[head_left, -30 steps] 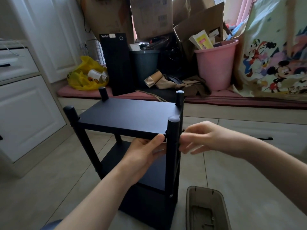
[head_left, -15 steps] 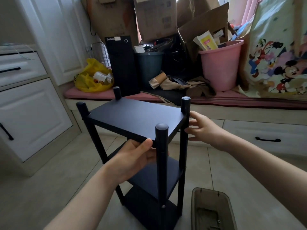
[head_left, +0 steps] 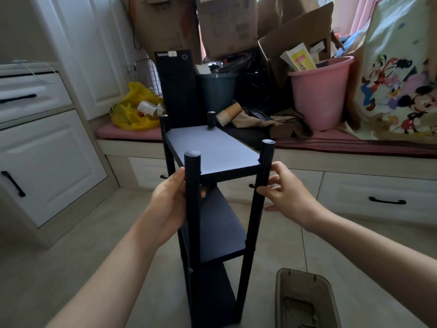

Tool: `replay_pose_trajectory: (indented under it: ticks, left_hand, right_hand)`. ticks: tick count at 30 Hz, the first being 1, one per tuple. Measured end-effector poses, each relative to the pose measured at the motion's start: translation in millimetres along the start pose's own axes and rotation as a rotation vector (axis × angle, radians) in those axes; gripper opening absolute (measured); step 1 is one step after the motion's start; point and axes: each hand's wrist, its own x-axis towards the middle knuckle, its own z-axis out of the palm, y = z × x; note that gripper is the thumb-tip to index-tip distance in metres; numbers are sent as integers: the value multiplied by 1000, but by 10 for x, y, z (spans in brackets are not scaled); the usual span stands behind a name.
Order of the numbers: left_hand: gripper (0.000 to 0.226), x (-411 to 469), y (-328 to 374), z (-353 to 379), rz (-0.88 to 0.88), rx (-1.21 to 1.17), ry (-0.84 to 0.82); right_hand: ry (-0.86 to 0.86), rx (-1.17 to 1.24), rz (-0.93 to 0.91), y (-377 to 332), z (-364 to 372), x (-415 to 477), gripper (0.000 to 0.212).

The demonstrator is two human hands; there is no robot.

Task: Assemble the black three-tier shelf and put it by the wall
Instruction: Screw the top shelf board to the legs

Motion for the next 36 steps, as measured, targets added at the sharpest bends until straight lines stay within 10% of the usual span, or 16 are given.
replay_pose_trajectory:
  ticks: [10,17,21,25,36]
  left_hand:
    - [40,50,80,-276,-35,-19,50]
    - [22,-37,100,-250,44,141,412]
    - [17,-238,73,-144,407,566,721]
    - [22,-450,-20,68,849,774,566]
    - [22,-258,-514,330,-58,346,151]
  right_hand:
    - [37,-61,-111,-52,190,-101,30]
    - [13,19,-113,-36,338,-178,30]
    - [5,31,-102,-67,365,-210,28]
    - [2,44,-85,-90,374,-236,27]
    - [-40,47,-121,-68,391,-346,34]
